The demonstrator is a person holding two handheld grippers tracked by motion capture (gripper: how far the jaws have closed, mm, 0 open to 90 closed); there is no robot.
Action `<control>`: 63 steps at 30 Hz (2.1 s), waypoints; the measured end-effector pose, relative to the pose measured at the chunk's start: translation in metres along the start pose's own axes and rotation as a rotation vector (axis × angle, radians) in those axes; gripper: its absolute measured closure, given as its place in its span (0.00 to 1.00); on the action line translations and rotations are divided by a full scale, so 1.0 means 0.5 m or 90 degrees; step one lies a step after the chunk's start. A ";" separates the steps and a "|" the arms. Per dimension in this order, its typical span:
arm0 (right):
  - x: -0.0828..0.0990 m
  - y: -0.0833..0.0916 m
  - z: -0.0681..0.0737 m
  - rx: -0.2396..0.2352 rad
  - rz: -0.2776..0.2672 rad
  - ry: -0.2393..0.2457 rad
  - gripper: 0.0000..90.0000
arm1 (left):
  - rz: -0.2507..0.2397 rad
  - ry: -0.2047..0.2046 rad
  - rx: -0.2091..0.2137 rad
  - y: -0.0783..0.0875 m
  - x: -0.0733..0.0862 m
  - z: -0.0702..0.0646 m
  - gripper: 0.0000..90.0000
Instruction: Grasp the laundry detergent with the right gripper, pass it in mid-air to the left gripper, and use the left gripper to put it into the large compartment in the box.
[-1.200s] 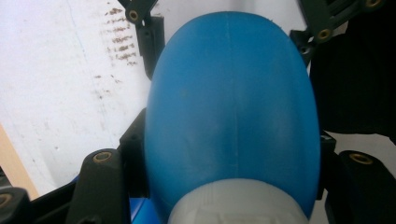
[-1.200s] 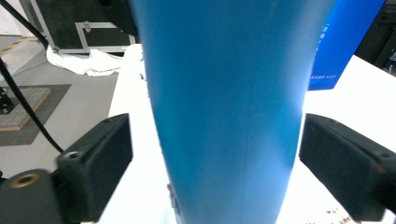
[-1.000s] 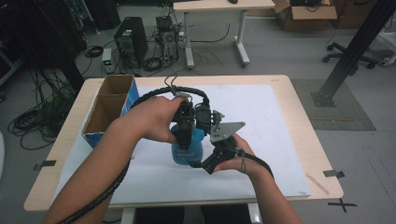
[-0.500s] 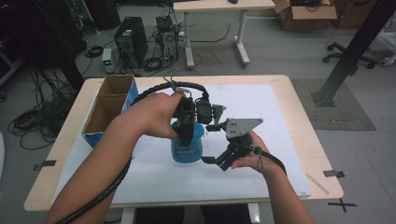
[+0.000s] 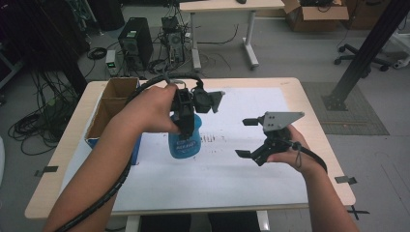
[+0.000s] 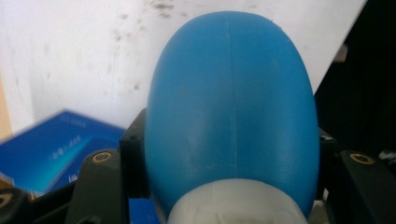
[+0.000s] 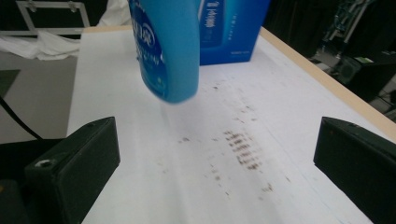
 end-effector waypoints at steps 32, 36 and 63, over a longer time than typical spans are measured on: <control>-0.081 0.077 -0.097 0.013 0.208 0.103 0.02 | -0.080 0.335 0.041 0.177 0.169 0.149 0.43; -0.085 0.076 -0.099 0.015 0.234 0.115 0.02 | -0.092 0.388 0.056 0.197 0.203 0.170 0.43; -0.099 0.080 -0.122 0.011 0.297 0.118 0.02 | -0.088 0.695 0.064 0.221 0.364 0.269 0.43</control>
Point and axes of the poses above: each handheld gripper's, and its own axes: y roughly backward along the jaws, x roughly out of its underside, z roughly to its left, the point moved 2 cm from there along -y, roughly forward along the jaws, and after that the axes turned 6 degrees about x, right-handed, at the moved point
